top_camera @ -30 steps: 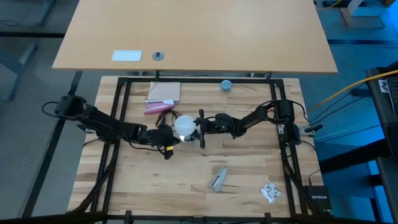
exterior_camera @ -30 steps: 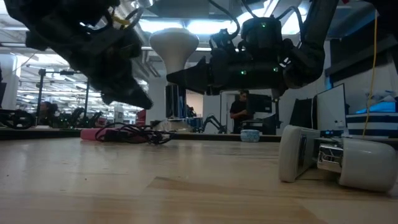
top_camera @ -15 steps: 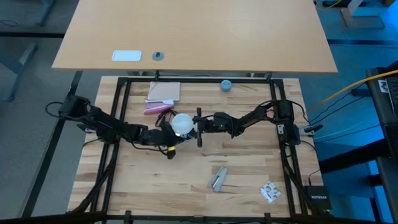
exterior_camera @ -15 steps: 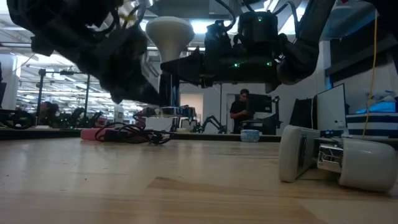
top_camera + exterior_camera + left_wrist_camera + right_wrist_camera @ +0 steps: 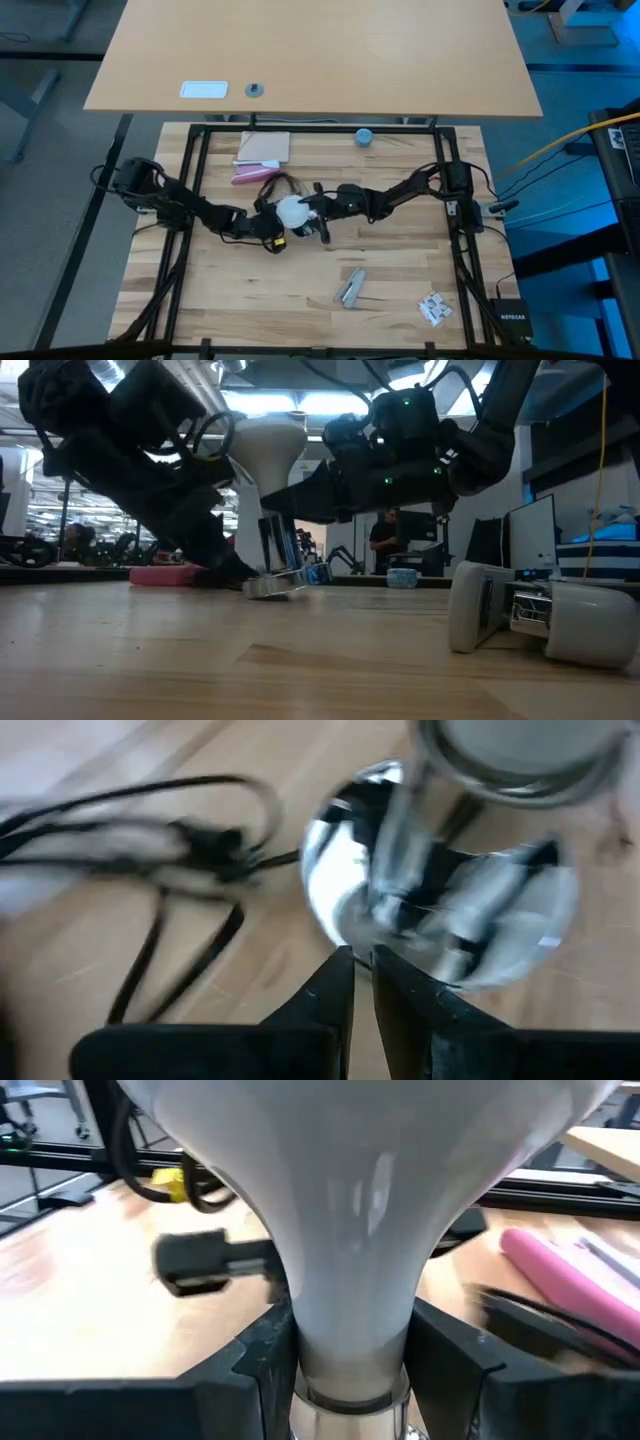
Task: Screw lightbulb
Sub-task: Remove the lightbulb from the lamp
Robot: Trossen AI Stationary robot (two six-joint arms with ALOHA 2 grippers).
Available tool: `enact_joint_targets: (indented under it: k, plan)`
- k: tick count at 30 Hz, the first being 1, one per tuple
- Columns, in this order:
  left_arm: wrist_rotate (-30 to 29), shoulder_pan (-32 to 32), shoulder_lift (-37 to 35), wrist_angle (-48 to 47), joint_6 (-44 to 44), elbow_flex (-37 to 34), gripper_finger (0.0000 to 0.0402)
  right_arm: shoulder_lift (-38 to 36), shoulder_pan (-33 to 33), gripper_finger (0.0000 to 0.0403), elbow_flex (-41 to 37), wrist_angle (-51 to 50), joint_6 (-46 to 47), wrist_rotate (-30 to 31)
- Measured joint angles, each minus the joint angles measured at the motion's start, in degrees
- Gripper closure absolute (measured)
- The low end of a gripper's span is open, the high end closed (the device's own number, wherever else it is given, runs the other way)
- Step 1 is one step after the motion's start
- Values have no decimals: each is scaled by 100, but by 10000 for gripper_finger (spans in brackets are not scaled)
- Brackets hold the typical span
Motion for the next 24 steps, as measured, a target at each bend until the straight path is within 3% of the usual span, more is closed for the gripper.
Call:
enact_joint_targets:
  k: [5, 13, 16, 20, 22, 24]
  plan:
    - [-618, 9, 358, 144, 52, -36, 369, -8, 148, 240, 2, -155, -32, -130]
    - [-1778, 59, 304, 120, 670, -20, 369, -8, 183, 240, 2, -184, -39, -367]
    - [-1950, 68, 234, 132, 685, -17, 369, -8, 174, 240, 2, -184, -39, -357]
    - [-1784, -5, -116, 124, 799, -17, 370, -10, 174, 240, 2, -184, -50, -250]
    - [-1215, -60, -425, -40, 969, -15, 375, -10, 174, 240, 0, -184, -61, -138]
    - [-269, -99, -787, -279, 1035, -15, 383, -10, 172, 240, 0, -178, -76, -18]
